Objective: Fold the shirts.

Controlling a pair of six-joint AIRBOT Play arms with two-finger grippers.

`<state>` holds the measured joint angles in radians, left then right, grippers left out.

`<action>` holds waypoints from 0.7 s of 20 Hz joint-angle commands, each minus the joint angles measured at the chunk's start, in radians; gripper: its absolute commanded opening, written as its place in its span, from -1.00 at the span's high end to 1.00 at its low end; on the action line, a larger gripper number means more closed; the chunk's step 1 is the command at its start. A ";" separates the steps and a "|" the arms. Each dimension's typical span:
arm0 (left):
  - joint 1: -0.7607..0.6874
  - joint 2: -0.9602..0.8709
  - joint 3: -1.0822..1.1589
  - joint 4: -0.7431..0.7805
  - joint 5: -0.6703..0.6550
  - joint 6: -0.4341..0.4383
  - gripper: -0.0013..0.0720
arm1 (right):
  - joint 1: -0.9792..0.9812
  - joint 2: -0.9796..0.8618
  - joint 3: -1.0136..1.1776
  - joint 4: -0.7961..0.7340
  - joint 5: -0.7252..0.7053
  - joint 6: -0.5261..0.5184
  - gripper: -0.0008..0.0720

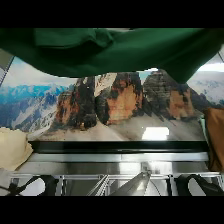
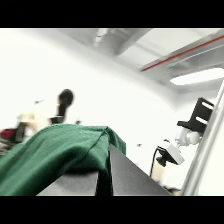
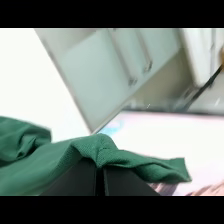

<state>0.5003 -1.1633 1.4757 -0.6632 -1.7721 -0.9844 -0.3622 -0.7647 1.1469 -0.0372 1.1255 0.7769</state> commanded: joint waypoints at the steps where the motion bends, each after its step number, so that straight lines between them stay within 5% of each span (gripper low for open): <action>1: 0.184 0.190 -0.001 0.314 0.154 -0.069 0.90 | -0.033 0.161 -0.001 -0.105 -0.067 0.085 0.93; 4: 0.201 0.200 -0.075 0.628 0.268 -0.154 0.89 | -0.033 0.090 -0.040 -0.238 -0.021 0.238 0.93; 7: 0.156 0.120 -0.221 0.655 0.193 -0.156 0.89 | -0.025 -0.028 -0.118 -0.254 0.078 0.256 0.93; 14: -0.096 -0.177 -0.419 0.744 0.185 0.027 0.91 | 0.191 -0.294 -0.300 -0.261 -0.030 0.143 0.93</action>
<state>0.4896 -1.2163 1.1164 0.0025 -1.5951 -1.0218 -0.2443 -0.9493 0.9085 -0.2882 1.1568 0.9569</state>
